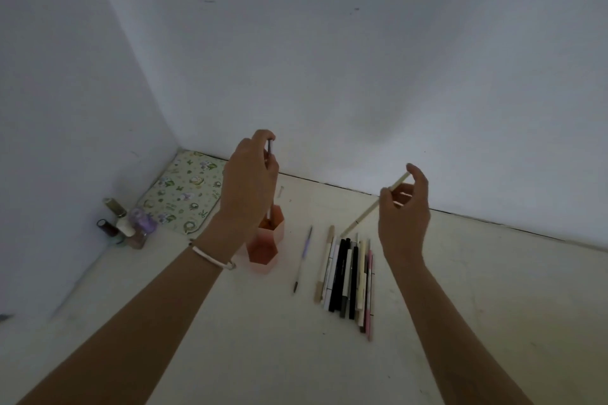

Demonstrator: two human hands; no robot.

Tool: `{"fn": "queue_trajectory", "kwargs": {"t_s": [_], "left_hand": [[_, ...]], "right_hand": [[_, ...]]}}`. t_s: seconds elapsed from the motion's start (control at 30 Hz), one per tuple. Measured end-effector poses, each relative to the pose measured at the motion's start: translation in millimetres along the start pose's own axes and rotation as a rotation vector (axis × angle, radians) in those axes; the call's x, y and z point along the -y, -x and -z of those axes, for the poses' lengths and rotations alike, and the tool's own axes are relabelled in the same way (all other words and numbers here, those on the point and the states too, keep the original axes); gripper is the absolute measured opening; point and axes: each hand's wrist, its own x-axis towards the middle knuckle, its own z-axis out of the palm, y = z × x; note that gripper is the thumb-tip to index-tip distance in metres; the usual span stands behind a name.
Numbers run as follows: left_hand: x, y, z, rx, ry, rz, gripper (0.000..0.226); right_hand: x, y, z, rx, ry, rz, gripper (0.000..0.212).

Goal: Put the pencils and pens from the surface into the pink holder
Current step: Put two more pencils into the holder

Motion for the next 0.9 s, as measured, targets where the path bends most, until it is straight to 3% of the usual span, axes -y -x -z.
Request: {"fn": "queue_trajectory", "kwargs": {"t_s": [0.17, 0.27, 0.43, 0.7, 0.83, 0.9], "left_hand": [[25.8, 11.8, -18.8, 0.156, -0.407, -0.021, 0.022], [33.0, 9.6, -16.9, 0.211, -0.507, 0.012, 0.026], [31.7, -3.1, 21.9, 0.021, -0.261, 0.041, 0.033], [13.1, -1.3, 53.0, 0.072, 0.020, 0.136, 0.031], [-3.6, 12.9, 27.1, 0.076, 0.063, 0.068, 0.019], [-12.9, 25.8, -2.3, 0.194, 0.024, 0.036, 0.015]], "right_hand": [[22.6, 16.6, -23.4, 0.030, -0.101, 0.093, 0.046], [20.5, 28.2, -41.4, 0.066, -0.122, 0.138, 0.044], [18.4, 44.0, -82.5, 0.220, -0.071, 0.252, 0.035], [-10.3, 61.4, -116.6, 0.485, 0.241, 0.391, 0.045], [-6.9, 45.8, -100.5, 0.254, 0.195, 0.348, 0.051], [-6.1, 31.0, -83.2, 0.148, 0.144, 0.245, 0.050]]}}
